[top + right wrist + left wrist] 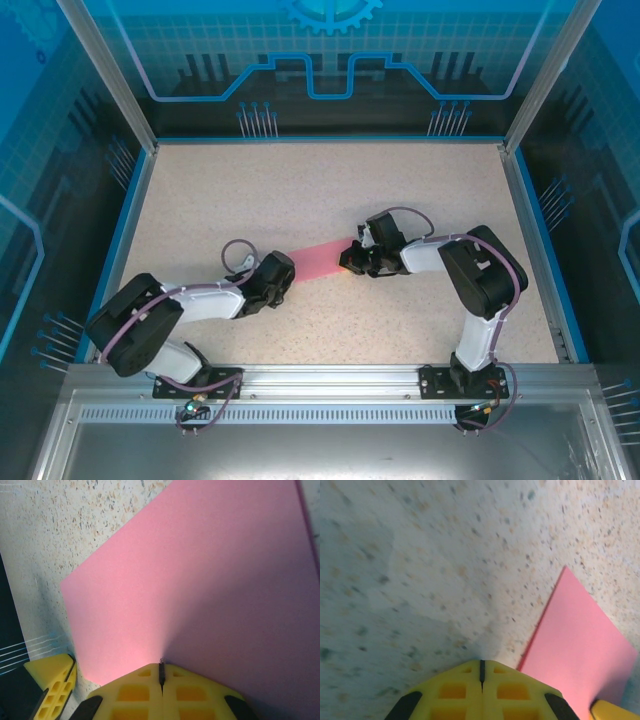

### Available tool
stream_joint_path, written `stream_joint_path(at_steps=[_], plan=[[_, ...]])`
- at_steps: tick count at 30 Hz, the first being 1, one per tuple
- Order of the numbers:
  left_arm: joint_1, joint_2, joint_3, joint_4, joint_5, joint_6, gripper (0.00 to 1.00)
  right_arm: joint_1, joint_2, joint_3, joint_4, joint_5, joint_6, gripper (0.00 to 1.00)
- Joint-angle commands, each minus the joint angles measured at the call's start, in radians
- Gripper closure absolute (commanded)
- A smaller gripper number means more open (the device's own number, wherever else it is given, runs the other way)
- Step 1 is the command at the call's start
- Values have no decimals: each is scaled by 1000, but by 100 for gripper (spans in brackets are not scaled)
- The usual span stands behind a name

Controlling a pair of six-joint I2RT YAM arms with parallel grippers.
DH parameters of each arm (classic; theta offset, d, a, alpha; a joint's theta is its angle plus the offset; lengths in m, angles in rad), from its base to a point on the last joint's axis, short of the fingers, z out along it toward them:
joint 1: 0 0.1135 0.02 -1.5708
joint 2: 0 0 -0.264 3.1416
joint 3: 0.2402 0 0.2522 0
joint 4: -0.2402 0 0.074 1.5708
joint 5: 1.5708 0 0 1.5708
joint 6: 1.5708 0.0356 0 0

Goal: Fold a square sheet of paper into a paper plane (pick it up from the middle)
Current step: First fold in half a square sheet of paper at the center of the table, then rotate the paper at the center of the table.

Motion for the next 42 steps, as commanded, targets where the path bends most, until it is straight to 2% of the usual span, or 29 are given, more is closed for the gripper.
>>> stream_joint_path(at_steps=[1, 5, 6, 8, 9, 12, 15, 22, 27, 31, 36, 42], plan=[[23, -59, 0, -159, -27, 109, 100, -26, 60, -44, -200, 140, -51, 100], [87, -124, 81, -253, 37, 270, 100, -15, 3, 37, -214, 76, -144, 100], [114, -136, 113, -293, 58, 324, 96, -5, -18, 70, -239, 77, -175, 100], [162, -150, 182, -359, 98, 425, 85, 32, -58, 151, -307, 107, -239, 100], [189, -149, 217, -396, 121, 468, 74, 59, -71, 194, -354, 140, -269, 100], [265, -133, 294, -487, 173, 537, 51, 141, -52, 308, -451, 211, -318, 87], [338, -124, 327, -517, 203, 567, 33, 198, 15, 394, -484, 247, -315, 84], [445, -73, 399, -636, 179, 608, 7, 277, 211, 638, -584, 272, -311, 77], [464, -29, 440, -703, 165, 653, 1, 310, 314, 757, -653, 293, -328, 73], [465, -27, 432, -681, 197, 666, 1, 327, 346, 763, -667, 282, -348, 73], [466, -19, 431, -656, 267, 703, 1, 348, 290, 614, -652, 231, -513, 73], [464, -22, 416, -616, 349, 744, 1, 321, 113, 368, -689, 210, -772, 69]])
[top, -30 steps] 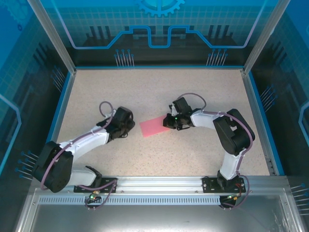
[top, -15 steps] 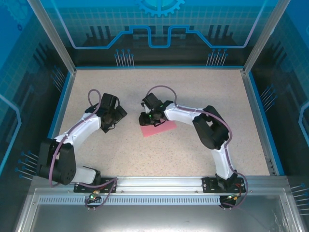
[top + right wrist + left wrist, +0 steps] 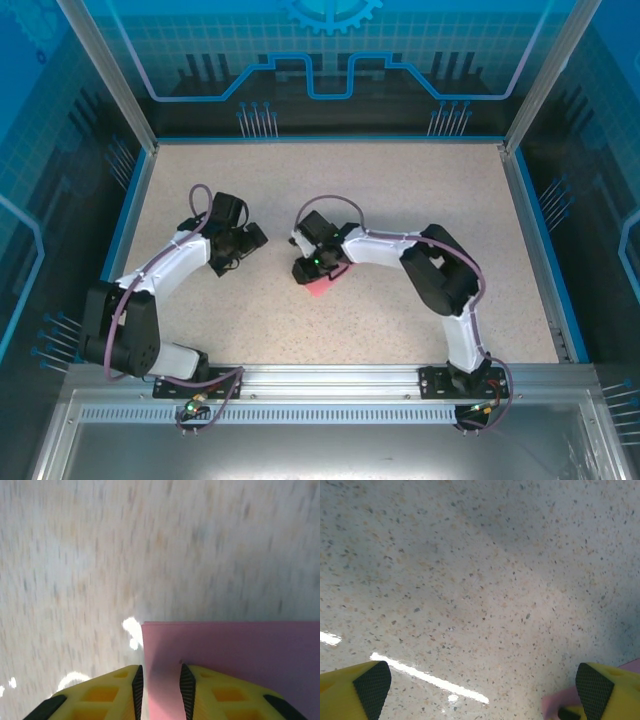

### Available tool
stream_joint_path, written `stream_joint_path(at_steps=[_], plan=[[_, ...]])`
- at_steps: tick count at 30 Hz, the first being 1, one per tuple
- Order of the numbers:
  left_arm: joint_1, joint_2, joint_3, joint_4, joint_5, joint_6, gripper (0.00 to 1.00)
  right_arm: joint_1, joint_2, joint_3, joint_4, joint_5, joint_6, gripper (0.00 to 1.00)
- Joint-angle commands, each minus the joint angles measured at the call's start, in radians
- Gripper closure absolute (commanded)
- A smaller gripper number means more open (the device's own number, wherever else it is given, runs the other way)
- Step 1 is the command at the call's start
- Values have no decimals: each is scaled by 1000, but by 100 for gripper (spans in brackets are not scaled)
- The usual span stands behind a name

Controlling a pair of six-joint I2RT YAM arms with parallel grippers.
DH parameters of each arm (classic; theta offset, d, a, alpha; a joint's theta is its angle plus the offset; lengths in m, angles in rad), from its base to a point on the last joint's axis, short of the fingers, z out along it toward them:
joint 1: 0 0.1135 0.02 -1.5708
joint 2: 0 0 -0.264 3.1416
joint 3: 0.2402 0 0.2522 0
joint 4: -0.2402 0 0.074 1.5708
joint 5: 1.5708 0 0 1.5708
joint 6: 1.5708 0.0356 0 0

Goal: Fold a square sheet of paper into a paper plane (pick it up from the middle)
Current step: Rotate the paper at the center of the table.

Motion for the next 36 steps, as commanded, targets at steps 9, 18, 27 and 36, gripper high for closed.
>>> stream_joint_path(at_steps=[9, 18, 27, 36], plan=[[-44, -20, -47, 143, 212, 67, 1, -189, -263, -204, 12, 27, 92, 58], [-193, 29, -106, 317, 396, -10, 1, -285, -137, -144, 48, 14, 286, 66], [-302, 125, -110, 397, 476, -107, 10, -331, -21, -65, 38, -28, 232, 69], [-357, 211, -98, 453, 491, -149, 35, -335, 92, -11, -12, -68, 121, 73]])
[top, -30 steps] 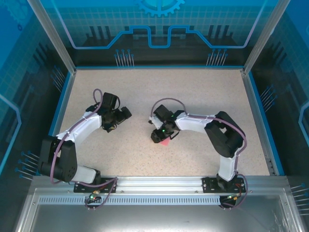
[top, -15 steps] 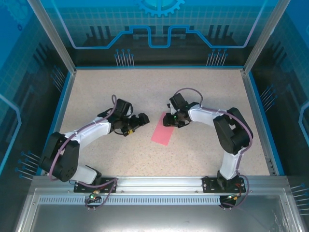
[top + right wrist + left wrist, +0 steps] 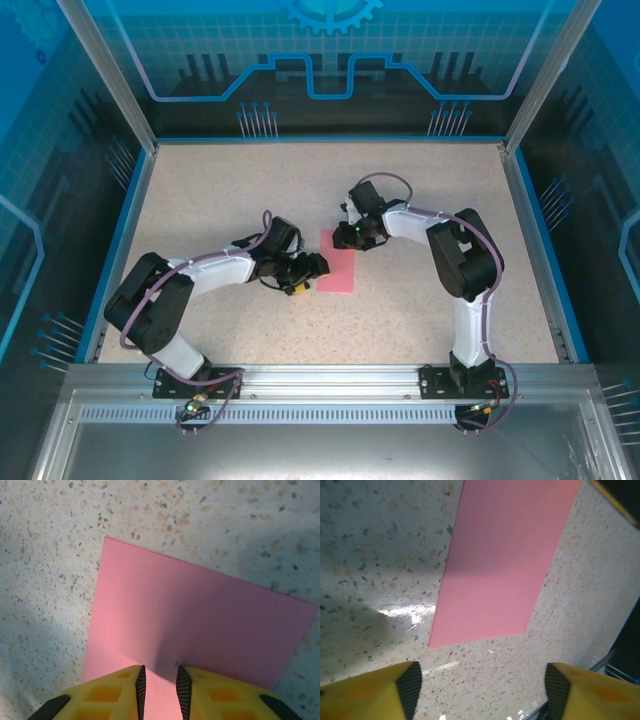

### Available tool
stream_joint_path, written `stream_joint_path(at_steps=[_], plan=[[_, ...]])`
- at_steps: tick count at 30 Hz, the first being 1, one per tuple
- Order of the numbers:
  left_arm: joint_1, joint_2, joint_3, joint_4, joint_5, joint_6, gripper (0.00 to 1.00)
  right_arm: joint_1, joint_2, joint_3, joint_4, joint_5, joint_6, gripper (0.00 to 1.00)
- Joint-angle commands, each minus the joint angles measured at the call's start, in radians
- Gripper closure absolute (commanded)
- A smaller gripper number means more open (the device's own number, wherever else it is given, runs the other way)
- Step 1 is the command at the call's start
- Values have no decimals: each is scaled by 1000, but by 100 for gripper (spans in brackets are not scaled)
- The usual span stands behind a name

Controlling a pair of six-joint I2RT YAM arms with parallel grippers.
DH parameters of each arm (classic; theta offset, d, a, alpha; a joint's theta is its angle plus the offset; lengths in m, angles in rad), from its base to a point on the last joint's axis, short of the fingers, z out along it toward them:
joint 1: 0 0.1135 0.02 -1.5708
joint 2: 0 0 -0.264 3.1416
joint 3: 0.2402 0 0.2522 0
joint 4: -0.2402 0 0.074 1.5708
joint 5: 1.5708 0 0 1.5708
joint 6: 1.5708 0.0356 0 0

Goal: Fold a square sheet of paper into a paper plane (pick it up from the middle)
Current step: Rotate the paper at the center of the table.

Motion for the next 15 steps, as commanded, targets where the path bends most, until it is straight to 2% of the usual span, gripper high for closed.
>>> stream_joint_path(at_steps=[1, 4, 7, 11, 15], plan=[[-9, 31, 9, 24, 28, -27, 37, -10, 58, -30, -55, 5, -35, 73], [-9, 47, 24, -3, 5, -25, 43, -11, 32, -43, -49, 4, -39, 72], [-7, 26, 17, -13, -41, -32, 43, 5, -25, -29, -79, 40, -82, 70], [24, -3, 11, -39, -80, -44, 39, 72, -132, 2, -143, 159, -158, 59], [117, -57, -45, -31, -82, -68, 34, 162, -206, 11, -210, 293, -219, 45]])
